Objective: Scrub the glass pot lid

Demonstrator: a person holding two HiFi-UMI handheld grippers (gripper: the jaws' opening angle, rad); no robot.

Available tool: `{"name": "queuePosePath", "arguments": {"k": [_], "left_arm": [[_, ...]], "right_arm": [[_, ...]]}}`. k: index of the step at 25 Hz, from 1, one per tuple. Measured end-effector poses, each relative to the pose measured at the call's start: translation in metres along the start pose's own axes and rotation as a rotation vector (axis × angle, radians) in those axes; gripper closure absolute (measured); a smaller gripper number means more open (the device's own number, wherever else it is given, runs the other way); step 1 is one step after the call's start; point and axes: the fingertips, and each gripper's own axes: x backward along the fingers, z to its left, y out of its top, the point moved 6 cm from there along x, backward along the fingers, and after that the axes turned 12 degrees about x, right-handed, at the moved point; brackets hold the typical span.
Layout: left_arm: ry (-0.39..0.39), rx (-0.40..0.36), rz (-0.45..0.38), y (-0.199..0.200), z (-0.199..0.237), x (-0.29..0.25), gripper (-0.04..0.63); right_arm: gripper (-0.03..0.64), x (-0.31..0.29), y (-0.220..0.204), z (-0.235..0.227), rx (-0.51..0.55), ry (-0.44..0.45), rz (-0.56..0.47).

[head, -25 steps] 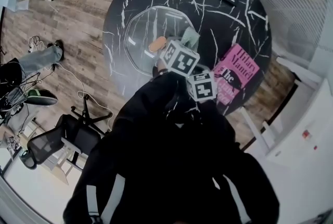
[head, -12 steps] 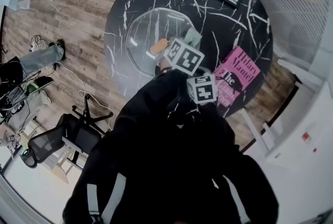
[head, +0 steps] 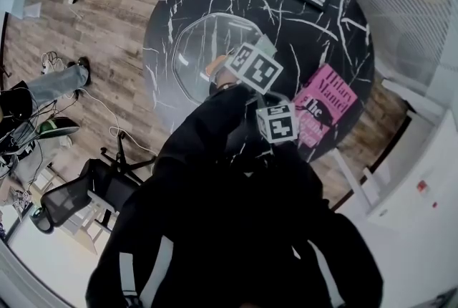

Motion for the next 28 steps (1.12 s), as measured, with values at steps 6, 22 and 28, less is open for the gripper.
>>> {"name": "queuePosePath", "arguments": {"k": [6,22,28], "left_arm": [[-0.005,0.0,0.008,0.003,0.001,-0.001,0.526],[-0.007,-0.016,0.025,0.018,0.014,0.001,0.526],[-0.011,-0.012,0.024,0.02,0.017,0.003,0.526]], "right_arm": [[0.603,0.001,-0.001,-0.002,0.004,-0.01,0.01],[0.603,-0.002,0.001,0.002,-0.008,0.008,-0.005],[0.603,0.002,0.0,0.0,-0.008,-0.02,0.016]]}}
